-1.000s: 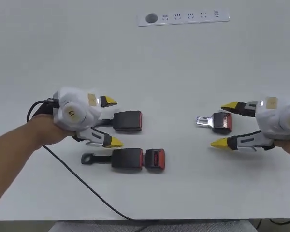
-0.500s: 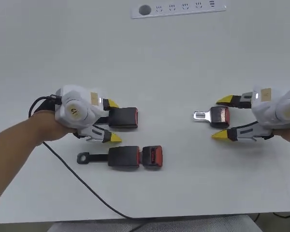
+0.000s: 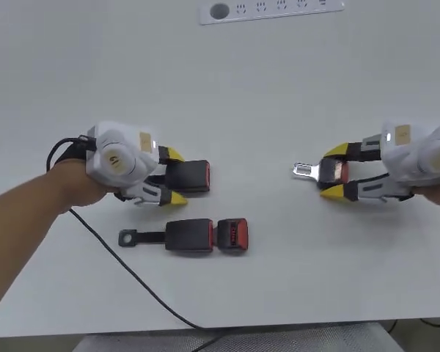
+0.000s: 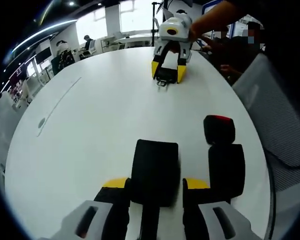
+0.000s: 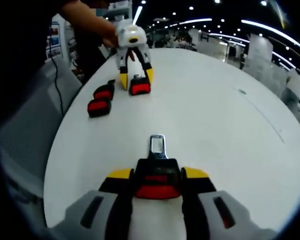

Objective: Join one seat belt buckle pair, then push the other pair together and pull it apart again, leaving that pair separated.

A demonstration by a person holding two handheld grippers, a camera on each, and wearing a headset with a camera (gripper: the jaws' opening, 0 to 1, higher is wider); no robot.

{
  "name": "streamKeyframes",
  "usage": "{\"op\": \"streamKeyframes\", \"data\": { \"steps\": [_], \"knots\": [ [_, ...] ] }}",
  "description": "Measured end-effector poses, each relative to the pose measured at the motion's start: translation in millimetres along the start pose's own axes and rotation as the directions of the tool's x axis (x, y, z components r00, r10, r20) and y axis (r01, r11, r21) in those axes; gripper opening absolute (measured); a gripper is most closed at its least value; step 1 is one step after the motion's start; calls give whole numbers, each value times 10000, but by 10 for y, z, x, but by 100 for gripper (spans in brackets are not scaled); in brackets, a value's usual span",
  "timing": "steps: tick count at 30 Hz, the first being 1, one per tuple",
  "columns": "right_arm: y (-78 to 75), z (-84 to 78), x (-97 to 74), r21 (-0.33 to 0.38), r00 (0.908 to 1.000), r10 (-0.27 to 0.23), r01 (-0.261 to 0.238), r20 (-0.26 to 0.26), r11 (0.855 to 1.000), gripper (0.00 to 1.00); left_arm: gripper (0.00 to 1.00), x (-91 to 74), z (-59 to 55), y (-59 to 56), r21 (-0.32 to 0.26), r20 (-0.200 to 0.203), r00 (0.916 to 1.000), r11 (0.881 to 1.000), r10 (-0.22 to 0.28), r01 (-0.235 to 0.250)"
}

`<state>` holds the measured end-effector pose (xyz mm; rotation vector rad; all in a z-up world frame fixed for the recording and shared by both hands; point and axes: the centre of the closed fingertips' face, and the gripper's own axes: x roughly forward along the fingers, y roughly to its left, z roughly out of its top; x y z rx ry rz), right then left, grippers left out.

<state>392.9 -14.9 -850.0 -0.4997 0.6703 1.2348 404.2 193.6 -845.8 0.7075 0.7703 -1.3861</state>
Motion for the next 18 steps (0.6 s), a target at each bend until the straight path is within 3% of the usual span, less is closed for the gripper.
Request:
{"op": "streamKeyframes", "data": {
  "steps": [3, 4, 18],
  "knots": [
    [-8, -3, -2, -105, 9999, 97, -96, 104, 9999, 37, 35, -3, 2, 5, 186, -123, 9998, 9997, -145, 148],
    [-11, -3, -1, -122, 9998, 125, -123, 125, 9998, 37, 35, 2, 9, 2, 381, -180, 9997, 9991, -171, 178],
    [-1, 34, 4, -532, 9978, 669, -667, 10, 9963, 37, 35, -4, -2, -2, 312, -182, 9996, 9992, -228, 234]
  ]
}}
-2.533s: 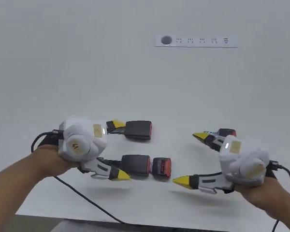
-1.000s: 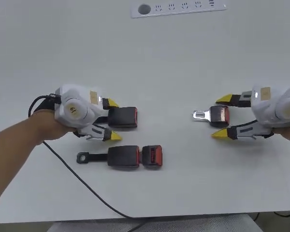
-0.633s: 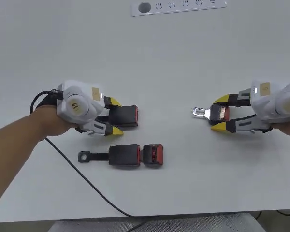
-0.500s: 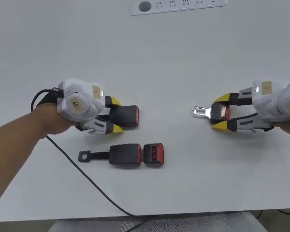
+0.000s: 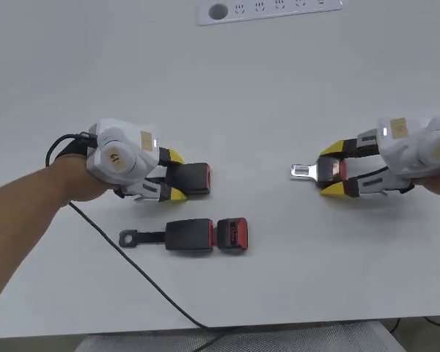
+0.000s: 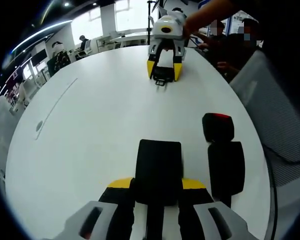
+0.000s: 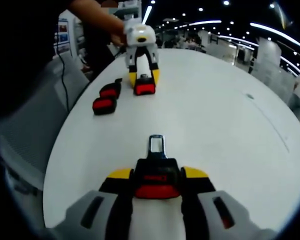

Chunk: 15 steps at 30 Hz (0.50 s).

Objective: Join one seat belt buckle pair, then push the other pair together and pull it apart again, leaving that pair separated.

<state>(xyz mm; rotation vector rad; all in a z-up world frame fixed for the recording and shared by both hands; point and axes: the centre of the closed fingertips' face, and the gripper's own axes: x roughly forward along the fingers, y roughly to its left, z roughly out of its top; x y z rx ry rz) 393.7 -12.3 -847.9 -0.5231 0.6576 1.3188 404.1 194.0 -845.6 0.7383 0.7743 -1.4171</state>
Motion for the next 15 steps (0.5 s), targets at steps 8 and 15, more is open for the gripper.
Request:
{"op": "streamKeyframes", "data": {
  "steps": [8, 15],
  "knots": [
    [-18, 70, 57, -158, 9998, 193, -192, 89, 9997, 37, 34, 2, -8, 8, 17, -83, 10000, 10000, -38, 38],
    [10, 153, 139, -287, 9994, 301, -296, 177, 9991, 37, 34, 6, -15, 16, -4, -165, 9999, 10000, -41, 41]
  ]
}}
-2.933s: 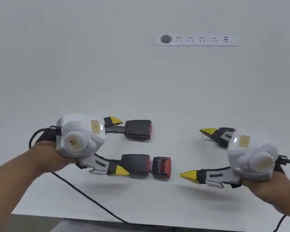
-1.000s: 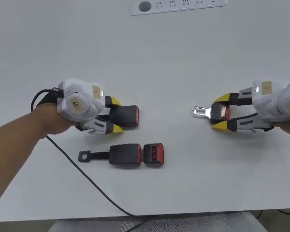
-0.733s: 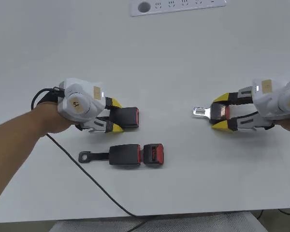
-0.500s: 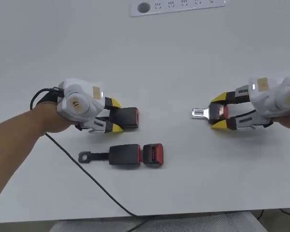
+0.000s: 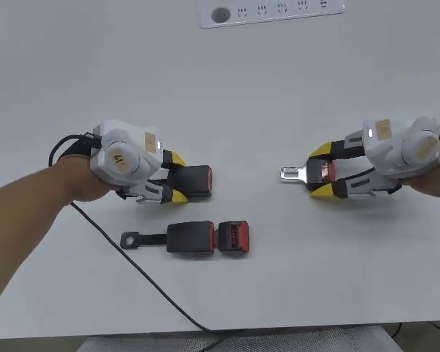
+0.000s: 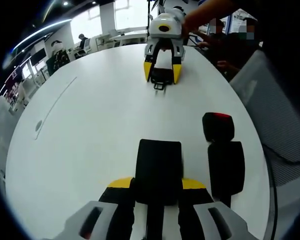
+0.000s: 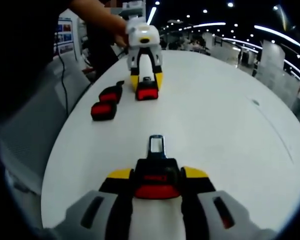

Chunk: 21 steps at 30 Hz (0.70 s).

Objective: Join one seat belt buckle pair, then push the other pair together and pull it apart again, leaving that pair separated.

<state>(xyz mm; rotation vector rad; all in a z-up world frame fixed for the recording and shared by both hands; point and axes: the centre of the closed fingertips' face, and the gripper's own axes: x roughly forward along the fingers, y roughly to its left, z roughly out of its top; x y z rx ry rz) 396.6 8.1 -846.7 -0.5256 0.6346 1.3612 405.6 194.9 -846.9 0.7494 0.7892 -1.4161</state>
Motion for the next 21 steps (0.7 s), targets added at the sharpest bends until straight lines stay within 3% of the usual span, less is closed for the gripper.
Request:
{"op": "streamKeyframes", "data": {
  "steps": [21],
  "knots": [
    [12, 346, 357, -120, 9984, 398, -394, 409, 9992, 37, 34, 8, -1, 3, -68, -117, 9999, 10000, -48, 47]
  ]
}}
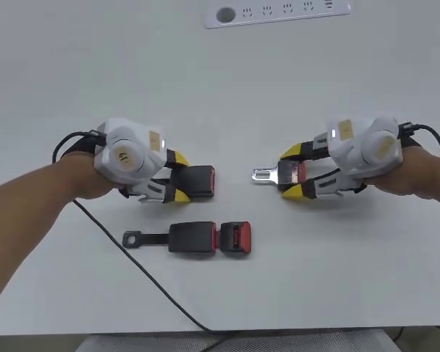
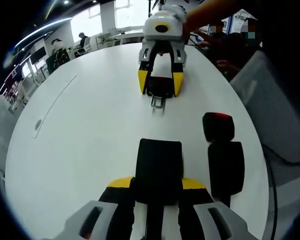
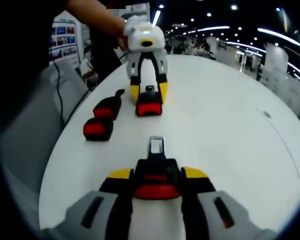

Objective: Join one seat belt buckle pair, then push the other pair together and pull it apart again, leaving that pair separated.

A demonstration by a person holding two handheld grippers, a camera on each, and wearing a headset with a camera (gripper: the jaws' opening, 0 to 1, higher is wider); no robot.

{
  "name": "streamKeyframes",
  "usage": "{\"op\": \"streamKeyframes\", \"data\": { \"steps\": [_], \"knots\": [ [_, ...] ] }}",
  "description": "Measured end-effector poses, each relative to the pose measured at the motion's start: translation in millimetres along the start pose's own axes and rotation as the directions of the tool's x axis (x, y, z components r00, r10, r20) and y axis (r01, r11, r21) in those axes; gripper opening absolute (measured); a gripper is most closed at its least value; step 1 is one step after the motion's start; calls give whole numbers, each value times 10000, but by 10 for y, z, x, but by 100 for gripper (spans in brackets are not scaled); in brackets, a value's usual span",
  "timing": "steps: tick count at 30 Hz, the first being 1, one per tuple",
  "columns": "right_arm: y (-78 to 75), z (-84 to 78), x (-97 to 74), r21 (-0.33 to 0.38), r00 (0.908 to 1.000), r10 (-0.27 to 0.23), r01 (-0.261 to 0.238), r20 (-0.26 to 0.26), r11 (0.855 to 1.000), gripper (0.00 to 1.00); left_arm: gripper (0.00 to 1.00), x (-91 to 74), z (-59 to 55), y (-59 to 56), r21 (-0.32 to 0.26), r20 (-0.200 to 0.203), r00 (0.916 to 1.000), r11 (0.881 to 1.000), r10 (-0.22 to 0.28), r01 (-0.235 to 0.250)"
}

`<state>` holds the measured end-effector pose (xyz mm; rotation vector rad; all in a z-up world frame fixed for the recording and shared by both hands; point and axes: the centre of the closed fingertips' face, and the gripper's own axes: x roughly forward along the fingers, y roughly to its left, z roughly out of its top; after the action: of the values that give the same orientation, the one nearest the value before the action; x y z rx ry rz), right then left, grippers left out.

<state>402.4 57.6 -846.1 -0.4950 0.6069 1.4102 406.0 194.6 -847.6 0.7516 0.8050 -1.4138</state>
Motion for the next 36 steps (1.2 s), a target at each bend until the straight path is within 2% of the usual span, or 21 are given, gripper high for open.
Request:
{"op": "streamKeyframes", "data": {
  "steps": [8, 23, 32, 36],
  "knots": [
    [-8, 150, 148, 71, 9999, 46, -47, 145, 10000, 37, 34, 4, 6, -4, 7, -19, 10000, 10000, -2, 2],
    [79, 419, 468, 82, 9990, 287, -290, 351, 9995, 37, 34, 6, -3, -21, -6, -9, 10000, 10000, -18, 18],
    [75, 425, 534, -23, 9988, 397, -397, 289, 9992, 37, 34, 9, 0, -22, 62, -14, 10000, 10000, -50, 50],
    [126, 512, 637, -22, 9985, 467, -467, 289, 9989, 37, 34, 9, 0, -23, 98, -15, 10000, 9999, -61, 61]
  ]
}}
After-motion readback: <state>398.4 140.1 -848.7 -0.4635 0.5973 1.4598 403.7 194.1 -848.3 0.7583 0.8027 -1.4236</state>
